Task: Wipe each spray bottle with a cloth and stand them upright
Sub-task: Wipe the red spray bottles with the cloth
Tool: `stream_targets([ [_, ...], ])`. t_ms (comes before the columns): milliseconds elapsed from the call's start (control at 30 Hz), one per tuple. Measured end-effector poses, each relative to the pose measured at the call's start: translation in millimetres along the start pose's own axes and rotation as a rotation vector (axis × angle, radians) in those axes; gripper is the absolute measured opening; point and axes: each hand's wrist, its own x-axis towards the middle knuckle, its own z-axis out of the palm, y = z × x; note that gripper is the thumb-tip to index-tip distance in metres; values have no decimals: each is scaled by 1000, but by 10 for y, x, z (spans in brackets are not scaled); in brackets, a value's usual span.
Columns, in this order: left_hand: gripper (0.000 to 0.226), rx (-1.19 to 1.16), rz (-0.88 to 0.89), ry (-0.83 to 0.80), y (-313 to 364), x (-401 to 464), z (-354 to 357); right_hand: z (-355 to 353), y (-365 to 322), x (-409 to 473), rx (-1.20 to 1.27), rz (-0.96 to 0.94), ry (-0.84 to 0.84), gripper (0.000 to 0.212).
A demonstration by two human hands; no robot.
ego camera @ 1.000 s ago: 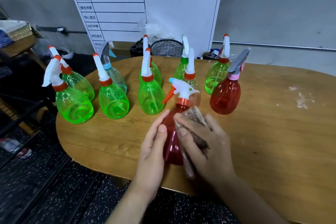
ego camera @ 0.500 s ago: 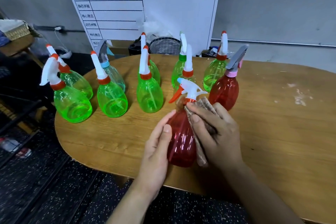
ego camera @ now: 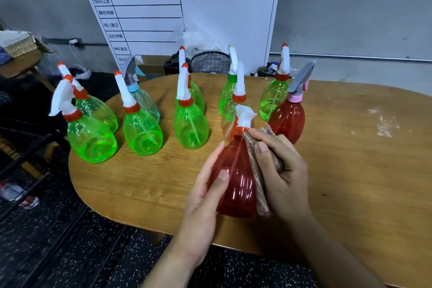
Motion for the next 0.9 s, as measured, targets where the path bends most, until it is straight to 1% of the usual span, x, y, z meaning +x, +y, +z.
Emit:
stream_targets([
  [100,50,31,15,14,-26,2,-18,35,-2,-25,-21,17,-44,30],
  [167,48,40,19,57,-32,11,-49,61,-10,-80,-93,-26,-82,30],
  [233,46,37,22,118,-26,28,-96,93,-55,-175,-200,-143,-165,32],
  [333,41,-10,42,186,52,43,-139,178,-86,-348,-391,-455,-297,29],
  [367,42,-31,49,200,80,43,-140,202,-71,-378,-434,-553,-308,27],
  [433,45,-46,64,200,115,38,-129,216,-52,-365,-478,-643,-293,26],
  [500,41,-4,74,194,94,51,-120,192,-34,-323,-461,-608,-254,27],
  [600,40,54,74,186,27,70,-120,132,-21,-260,-327,-397,-170,31],
  [667,38,93,81,137,-12,68,-106,72,9,-184,-270,-256,-106,32],
  [733,35,140,91,86,-27,42,-77,16,50,-110,-262,-156,-52,32],
  [833,33,126,58,66,-37,20,-67,4,66,-110,-276,-140,-32,32],
  [900,37,89,45,119,-30,33,-93,60,29,-188,-295,-188,-72,33],
])
